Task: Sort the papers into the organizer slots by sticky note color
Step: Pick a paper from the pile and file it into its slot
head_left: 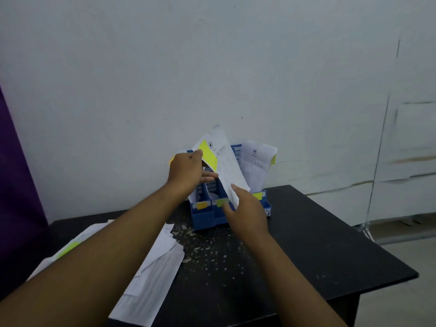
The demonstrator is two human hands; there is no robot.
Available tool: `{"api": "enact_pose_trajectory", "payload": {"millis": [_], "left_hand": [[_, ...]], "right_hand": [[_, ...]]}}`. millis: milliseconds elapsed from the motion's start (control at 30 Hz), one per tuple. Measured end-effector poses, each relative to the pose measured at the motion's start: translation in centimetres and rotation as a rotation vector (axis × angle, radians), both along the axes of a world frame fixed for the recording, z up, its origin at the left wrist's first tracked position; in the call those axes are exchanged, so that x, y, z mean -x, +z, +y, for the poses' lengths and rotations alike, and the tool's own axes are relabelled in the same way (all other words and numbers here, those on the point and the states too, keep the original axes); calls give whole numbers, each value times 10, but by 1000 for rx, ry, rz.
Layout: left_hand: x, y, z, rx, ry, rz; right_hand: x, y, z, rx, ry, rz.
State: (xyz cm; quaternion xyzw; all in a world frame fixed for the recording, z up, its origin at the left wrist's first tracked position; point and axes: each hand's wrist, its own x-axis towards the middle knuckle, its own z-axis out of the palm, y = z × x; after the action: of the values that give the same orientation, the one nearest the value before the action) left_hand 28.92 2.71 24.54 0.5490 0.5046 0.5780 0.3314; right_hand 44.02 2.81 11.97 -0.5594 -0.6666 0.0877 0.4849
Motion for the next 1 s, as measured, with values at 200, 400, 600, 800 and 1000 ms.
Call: {"api": "enact_pose_trajectory", "payload": {"millis": [200, 400, 600, 800, 1000], "left_hand": [[-36, 5, 23, -45, 22, 20], [-67, 14, 57, -87, 41, 87], [-89, 17, 100, -97, 98, 125], [-105, 11, 144, -136, 156, 130], [-114, -10, 174, -165, 111, 166]], "right_hand": [[-22, -3, 40, 7, -129, -73], [-40, -3, 94, -10, -133, -45], [-53, 0, 152, -26, -23, 21], [-60, 0, 208, -102, 38, 43], [-59, -21, 249, -45, -34, 69]]}}
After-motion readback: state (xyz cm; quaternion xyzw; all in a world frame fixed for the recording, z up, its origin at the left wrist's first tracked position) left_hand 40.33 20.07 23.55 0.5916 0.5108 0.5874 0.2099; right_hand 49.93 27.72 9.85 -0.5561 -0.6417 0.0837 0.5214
